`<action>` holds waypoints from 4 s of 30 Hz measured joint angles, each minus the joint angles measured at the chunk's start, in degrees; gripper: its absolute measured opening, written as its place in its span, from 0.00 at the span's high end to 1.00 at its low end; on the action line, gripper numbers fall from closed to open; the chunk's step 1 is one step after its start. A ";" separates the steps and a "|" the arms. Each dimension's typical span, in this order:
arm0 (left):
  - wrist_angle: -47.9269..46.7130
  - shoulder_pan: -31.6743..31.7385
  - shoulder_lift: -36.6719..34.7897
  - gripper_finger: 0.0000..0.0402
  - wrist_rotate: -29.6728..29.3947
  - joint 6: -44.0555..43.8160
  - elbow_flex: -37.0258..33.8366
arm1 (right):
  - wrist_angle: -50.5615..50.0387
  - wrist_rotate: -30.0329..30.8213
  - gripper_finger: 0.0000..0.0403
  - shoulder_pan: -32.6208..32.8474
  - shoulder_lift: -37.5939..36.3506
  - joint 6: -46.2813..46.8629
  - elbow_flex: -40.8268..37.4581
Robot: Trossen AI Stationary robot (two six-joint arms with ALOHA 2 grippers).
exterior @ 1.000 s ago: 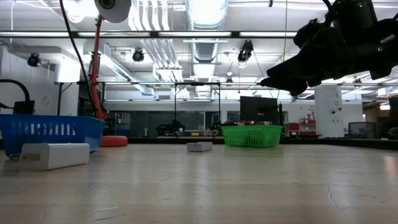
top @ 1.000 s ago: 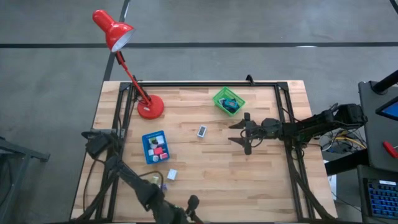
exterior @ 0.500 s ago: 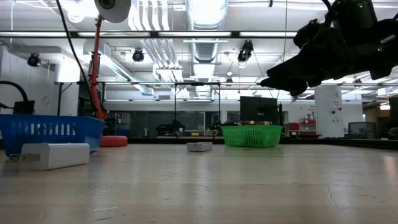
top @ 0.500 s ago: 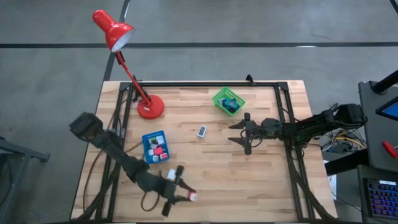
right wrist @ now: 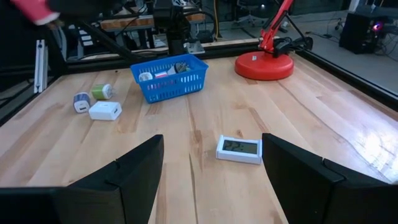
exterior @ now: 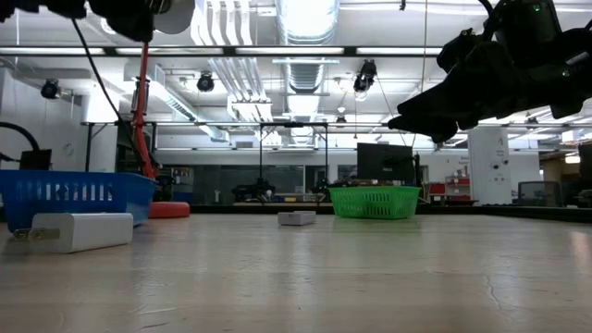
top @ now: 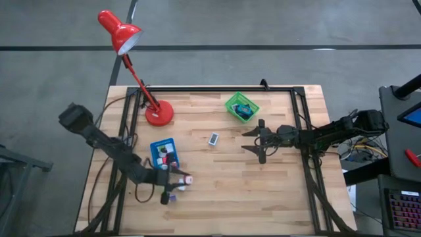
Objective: Pick & Place Office items
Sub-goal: Put the pink white charger adapter into the blue basket
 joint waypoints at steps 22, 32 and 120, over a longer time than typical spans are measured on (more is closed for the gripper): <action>2.88 4.38 -23.31 0.68 -0.14 -0.06 -18.98 | 0.00 -0.02 0.35 0.00 0.00 0.42 0.00; -3.70 8.41 -30.04 0.68 3.23 -0.74 -20.11 | -0.02 -0.07 0.35 0.00 0.00 1.51 0.00; -79.72 21.35 -24.54 0.68 19.11 -31.77 3.61 | -0.07 -0.15 0.35 0.02 0.01 3.41 -0.04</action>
